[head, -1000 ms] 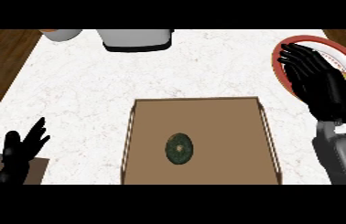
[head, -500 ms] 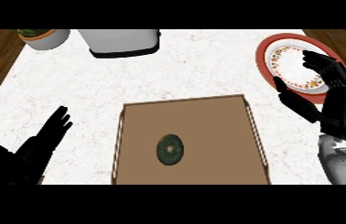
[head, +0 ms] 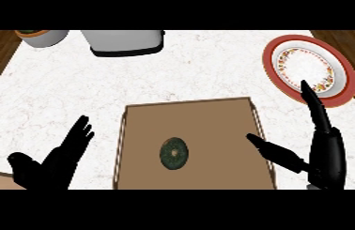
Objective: Pick the squash from the tray and place it in the plate
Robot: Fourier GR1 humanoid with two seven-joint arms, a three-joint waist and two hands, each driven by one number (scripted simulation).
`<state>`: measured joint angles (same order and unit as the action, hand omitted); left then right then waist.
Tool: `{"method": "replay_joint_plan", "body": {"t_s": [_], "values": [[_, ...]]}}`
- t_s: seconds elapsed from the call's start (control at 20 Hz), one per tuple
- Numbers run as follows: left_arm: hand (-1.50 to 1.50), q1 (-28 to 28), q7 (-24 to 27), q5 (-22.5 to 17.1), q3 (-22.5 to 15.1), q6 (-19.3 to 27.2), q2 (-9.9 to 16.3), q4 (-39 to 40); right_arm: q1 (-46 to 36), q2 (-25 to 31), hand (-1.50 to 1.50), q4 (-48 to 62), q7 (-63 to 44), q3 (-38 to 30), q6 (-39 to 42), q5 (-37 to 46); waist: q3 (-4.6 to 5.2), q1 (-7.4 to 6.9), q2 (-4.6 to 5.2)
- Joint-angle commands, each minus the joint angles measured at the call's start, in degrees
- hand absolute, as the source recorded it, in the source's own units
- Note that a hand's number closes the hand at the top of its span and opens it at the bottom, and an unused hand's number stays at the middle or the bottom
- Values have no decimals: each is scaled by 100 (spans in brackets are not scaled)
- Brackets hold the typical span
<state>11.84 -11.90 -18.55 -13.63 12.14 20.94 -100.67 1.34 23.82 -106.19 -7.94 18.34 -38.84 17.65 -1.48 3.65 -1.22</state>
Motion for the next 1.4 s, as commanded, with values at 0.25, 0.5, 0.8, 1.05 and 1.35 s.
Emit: {"method": "replay_joint_plan", "body": {"t_s": [0.25, 0.5, 0.8, 1.05, 1.35], "values": [[0, -200, 48, 246, -256, 124, -365, 807, 419, 692, -150, -1130, -2670, 1275, 1342, 1776, 209, -175, 91], [0, -612, -74, 236, -154, 48, -365, 1078, -101, 144, -150, -1570, -4718, 1882, 2309, 3015, 188, -313, 99], [0, -1102, -87, 233, -119, -9, -626, 1537, -1507, -1495, -150, -926, -6414, 2541, 3588, 3945, 168, -418, 120], [0, -1176, 303, 232, 92, -219, -664, 2037, -1150, -2173, -150, -220, -6356, 2783, 3670, 4373, 155, -361, 126], [0, -1171, 209, 234, 223, -379, -603, 1957, -1276, -2368, -150, 113, -6516, 2957, 3370, 4030, 150, -384, 121]]}}
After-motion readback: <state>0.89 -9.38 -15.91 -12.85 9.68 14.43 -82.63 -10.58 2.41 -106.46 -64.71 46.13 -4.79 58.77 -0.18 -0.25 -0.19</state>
